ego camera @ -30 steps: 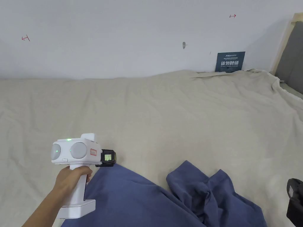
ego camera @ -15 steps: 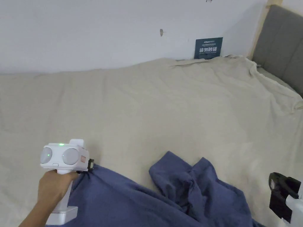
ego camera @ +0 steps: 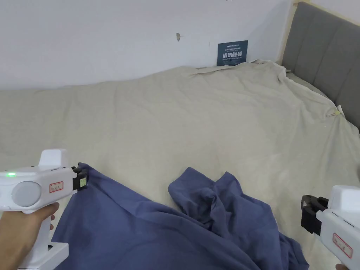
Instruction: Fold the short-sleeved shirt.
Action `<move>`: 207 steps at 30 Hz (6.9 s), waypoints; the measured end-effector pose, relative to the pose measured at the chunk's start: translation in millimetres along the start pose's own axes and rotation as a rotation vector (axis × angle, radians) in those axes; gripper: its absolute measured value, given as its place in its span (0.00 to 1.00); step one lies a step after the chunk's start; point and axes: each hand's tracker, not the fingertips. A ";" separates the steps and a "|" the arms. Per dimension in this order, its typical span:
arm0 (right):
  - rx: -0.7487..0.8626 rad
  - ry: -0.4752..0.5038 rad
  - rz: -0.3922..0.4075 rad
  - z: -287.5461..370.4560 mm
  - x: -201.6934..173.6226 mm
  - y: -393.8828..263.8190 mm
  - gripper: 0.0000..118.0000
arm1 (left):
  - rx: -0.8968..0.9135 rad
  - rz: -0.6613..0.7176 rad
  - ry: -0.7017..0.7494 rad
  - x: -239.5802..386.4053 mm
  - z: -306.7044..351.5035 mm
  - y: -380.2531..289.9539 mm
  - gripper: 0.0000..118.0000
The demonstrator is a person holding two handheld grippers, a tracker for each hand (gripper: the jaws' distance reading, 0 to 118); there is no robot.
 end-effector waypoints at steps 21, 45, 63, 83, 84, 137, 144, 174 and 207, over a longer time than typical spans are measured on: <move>-0.341 -0.020 -0.014 -128.9 16.8 -44.4 0.78 | 0.058 0.056 0.019 -14.2 65.0 -34.4 0.00; -0.215 0.161 -0.005 -70.4 -6.8 7.5 0.04 | 0.057 0.118 0.025 -29.0 73.0 -46.1 0.00; 0.042 0.255 -0.037 1.8 -18.9 145.0 0.04 | 0.257 0.310 0.060 -94.0 152.4 4.0 0.00; 0.327 0.224 0.037 -51.1 -74.5 328.3 0.04 | 0.508 0.207 0.165 -102.5 168.4 213.8 0.00; 0.337 0.224 0.036 -56.6 -76.7 334.4 0.04 | 0.522 0.197 0.177 -102.6 166.6 222.5 0.00; -0.347 0.143 -0.001 -21.8 -19.5 -103.2 0.04 | -0.140 0.330 0.266 -76.3 147.2 -270.0 0.00; -0.433 0.090 0.026 -34.1 -24.5 -122.0 0.04 | -0.237 0.374 0.275 -81.9 123.6 -292.3 0.00; 0.330 0.124 0.136 136.8 -54.7 28.0 0.77 | 0.335 0.218 0.322 -5.0 224.7 -127.6 0.72; 0.277 0.094 0.136 22.8 -69.3 64.4 0.00 | -0.054 0.327 0.061 -115.9 -44.3 -0.1 0.41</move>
